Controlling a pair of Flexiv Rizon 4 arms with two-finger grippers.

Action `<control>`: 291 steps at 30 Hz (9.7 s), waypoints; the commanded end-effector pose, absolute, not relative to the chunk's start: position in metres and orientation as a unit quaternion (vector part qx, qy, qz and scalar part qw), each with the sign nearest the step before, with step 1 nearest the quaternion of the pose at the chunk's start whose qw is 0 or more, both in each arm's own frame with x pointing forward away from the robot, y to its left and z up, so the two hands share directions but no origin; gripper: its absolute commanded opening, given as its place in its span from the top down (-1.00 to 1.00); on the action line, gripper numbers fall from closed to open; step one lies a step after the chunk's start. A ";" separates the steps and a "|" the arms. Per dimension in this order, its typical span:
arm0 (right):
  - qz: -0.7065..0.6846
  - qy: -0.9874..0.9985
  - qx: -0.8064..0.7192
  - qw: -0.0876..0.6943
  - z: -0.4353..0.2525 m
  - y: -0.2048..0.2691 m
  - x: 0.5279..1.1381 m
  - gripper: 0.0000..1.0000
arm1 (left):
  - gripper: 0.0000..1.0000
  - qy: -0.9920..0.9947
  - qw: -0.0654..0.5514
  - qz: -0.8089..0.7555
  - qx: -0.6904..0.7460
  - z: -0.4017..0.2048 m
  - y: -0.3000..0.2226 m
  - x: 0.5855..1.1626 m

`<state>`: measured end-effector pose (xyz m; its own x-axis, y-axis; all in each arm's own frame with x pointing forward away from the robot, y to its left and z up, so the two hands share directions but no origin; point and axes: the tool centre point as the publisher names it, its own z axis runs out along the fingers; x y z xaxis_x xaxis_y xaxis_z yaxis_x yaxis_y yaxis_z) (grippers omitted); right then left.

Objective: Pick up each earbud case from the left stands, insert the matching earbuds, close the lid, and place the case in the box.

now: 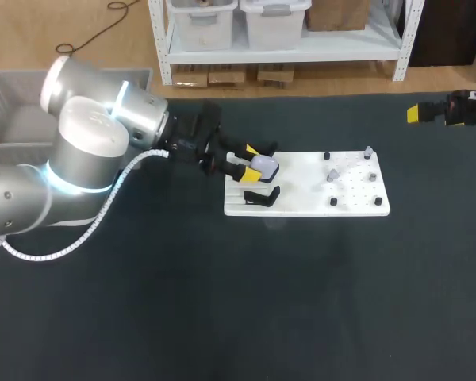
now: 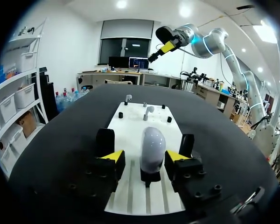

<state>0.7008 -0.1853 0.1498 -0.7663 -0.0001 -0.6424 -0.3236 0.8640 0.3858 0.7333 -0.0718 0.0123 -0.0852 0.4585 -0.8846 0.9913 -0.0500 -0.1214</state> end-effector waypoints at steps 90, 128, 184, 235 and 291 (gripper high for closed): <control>0.268 0.886 -0.204 0.318 0.192 -0.098 0.644 -1.00 | 1.00 0.514 0.440 -0.511 0.530 0.135 -0.067 0.665; 0.282 0.883 -0.282 0.248 0.163 0.054 0.636 -1.00 | 1.00 0.514 0.439 -0.512 0.530 0.129 -0.068 0.672; 0.228 0.896 -0.223 0.309 0.183 0.024 0.696 -1.00 | 1.00 0.514 0.439 -0.512 0.530 0.129 -0.068 0.672; -0.071 0.971 -0.175 0.150 0.098 -0.116 0.734 -1.00 | 1.00 0.514 0.439 -0.512 0.530 0.129 -0.068 0.672; -0.149 0.975 -0.150 0.072 0.020 -0.131 0.759 0.10 | 1.00 0.514 0.439 -0.512 0.530 0.129 -0.068 0.672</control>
